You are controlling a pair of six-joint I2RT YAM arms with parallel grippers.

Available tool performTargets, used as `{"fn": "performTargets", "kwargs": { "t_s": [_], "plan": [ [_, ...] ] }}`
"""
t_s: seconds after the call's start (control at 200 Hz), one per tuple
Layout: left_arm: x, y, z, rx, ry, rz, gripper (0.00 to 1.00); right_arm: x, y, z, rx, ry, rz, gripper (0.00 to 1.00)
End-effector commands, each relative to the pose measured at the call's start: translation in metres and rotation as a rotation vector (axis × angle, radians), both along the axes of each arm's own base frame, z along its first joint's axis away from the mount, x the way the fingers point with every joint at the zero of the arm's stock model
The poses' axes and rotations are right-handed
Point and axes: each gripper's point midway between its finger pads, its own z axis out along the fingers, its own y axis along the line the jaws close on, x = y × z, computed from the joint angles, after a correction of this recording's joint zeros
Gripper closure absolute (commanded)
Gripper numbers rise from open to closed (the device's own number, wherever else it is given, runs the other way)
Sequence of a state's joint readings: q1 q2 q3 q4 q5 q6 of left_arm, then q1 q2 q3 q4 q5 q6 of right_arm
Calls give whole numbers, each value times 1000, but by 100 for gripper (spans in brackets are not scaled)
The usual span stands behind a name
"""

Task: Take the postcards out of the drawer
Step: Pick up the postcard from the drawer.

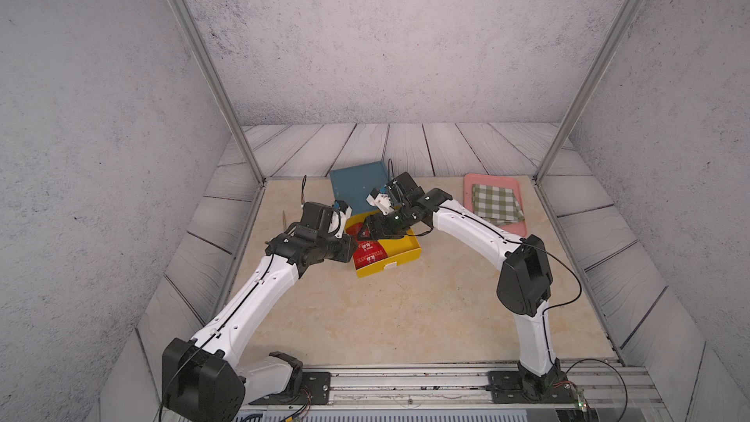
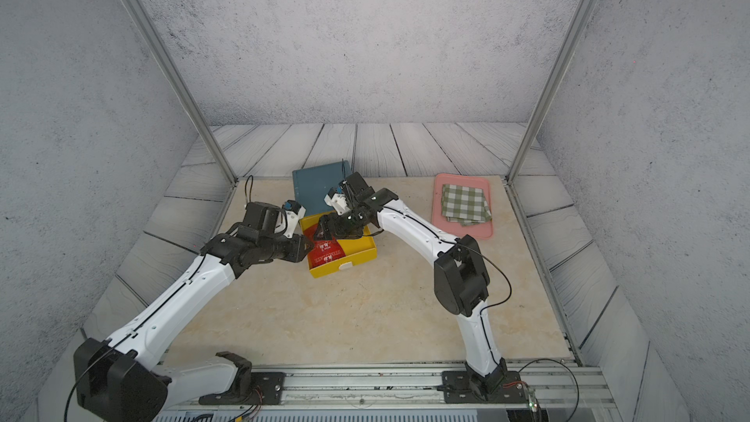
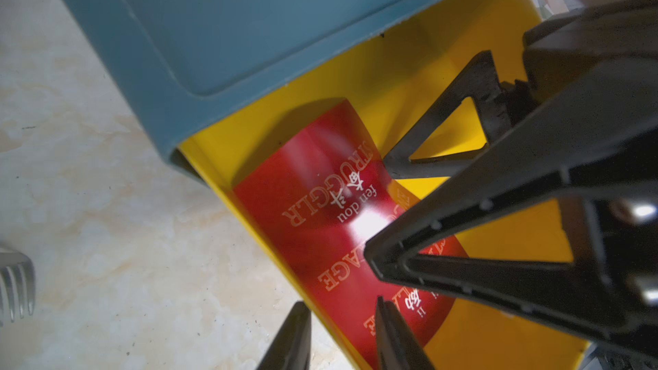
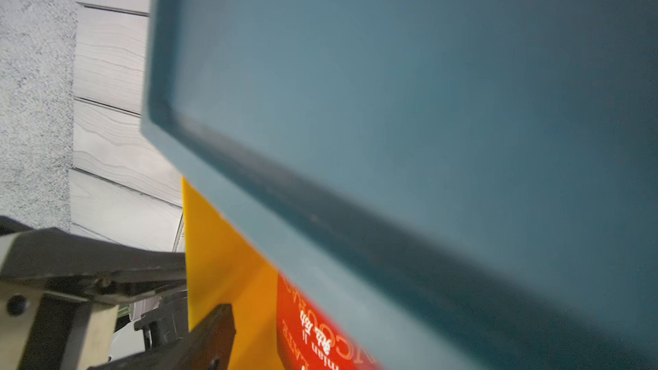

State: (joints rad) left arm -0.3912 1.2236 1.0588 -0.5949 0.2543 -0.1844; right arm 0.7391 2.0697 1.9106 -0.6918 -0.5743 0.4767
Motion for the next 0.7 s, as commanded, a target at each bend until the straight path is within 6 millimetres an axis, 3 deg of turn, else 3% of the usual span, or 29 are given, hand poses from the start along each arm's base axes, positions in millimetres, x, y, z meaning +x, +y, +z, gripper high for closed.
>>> {"fn": "performTargets", "kwargs": {
  "t_s": [0.0,0.31,0.696],
  "plan": [
    [-4,-3,0,-7,-4,-17,66,-9,-7,-73,-139,127,-16,17],
    [-4,-4,0,-8,-6,-19,66,-9,-11,-89,-191,132,-22,16],
    [-4,-3,8,-12,-23,-16,66,-12,-16,-113,-296,111,-13,30]
  ]
}}
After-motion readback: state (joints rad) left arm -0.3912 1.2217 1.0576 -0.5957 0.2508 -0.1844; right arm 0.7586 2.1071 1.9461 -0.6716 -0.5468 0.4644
